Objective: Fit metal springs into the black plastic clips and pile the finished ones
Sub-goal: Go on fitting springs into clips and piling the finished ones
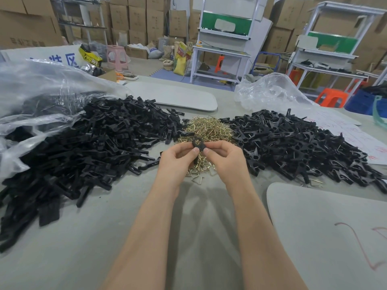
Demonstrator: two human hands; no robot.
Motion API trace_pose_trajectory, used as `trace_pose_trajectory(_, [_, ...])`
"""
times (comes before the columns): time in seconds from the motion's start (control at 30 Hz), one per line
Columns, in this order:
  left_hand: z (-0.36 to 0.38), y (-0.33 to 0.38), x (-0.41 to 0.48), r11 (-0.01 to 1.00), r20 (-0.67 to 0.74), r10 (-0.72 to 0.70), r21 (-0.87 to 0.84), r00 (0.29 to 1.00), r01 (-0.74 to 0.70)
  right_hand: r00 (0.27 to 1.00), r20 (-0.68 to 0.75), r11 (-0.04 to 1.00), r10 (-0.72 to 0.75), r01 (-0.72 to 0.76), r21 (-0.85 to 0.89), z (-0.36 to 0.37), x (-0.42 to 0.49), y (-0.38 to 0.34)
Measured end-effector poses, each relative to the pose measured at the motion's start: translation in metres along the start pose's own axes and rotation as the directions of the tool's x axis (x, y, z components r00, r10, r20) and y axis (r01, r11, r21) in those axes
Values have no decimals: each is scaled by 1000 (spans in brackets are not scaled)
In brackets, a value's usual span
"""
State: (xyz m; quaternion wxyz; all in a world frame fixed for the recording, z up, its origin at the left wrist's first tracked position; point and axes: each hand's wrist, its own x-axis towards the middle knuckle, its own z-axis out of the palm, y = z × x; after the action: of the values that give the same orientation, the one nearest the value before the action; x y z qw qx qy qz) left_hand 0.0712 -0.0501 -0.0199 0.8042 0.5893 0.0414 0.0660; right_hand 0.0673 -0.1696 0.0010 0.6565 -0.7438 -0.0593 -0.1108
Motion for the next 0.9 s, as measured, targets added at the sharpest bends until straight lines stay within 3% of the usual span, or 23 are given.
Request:
trace_pose_trajectory(0.17, [0, 7, -3, 998, -83, 48, 44, 995, -45, 1000, -22, 1000, -9, 8, -18, 6, -1, 0])
trace_pose_trajectory(0.3, [-13, 15, 3, 985, -429, 82, -104, 900, -140, 994, -87, 986, 70, -82, -148, 19, 3, 0])
trace_pose_trajectory(0.4, [-23, 20, 8, 938, -607, 29, -258, 794, -231, 994, 23, 955, 107, -96, -281, 40, 12, -10])
trace_pose_trajectory(0.5, [-28, 21, 8, 925, -691, 38, -250, 722, -288, 964, 258, 970, 65, 0, -242, 65, 17, -20])
trace_pose_trajectory(0.57, [-29, 21, 8, 920, -707, 57, -238, 705, -312, 949, 311, 955, 49, 47, -292, 73, 19, -20])
trace_pose_trajectory(0.63, [-28, 20, 9, 915, -704, 57, -247, 708, -319, 966, 253, 849, 54, 89, -521, 76, 24, -12])
trace_pose_trajectory(0.7, [-26, 19, 9, 924, -681, 41, -253, 731, -288, 976, 189, 628, 111, 78, -774, 77, 24, 0])
trace_pose_trajectory(0.77, [-22, 17, 9, 935, -634, 21, -261, 773, -239, 983, 145, 473, 115, 74, -878, 81, 21, 12])
trace_pose_trajectory(0.83, [-19, 15, 9, 951, -575, 3, -251, 818, -180, 993, 114, 544, 34, 78, -835, 81, 18, 14])
trace_pose_trajectory(0.9, [-17, 14, 8, 972, -504, 24, -189, 864, -137, 994, 108, 737, 3, 71, -672, 72, 18, 6])
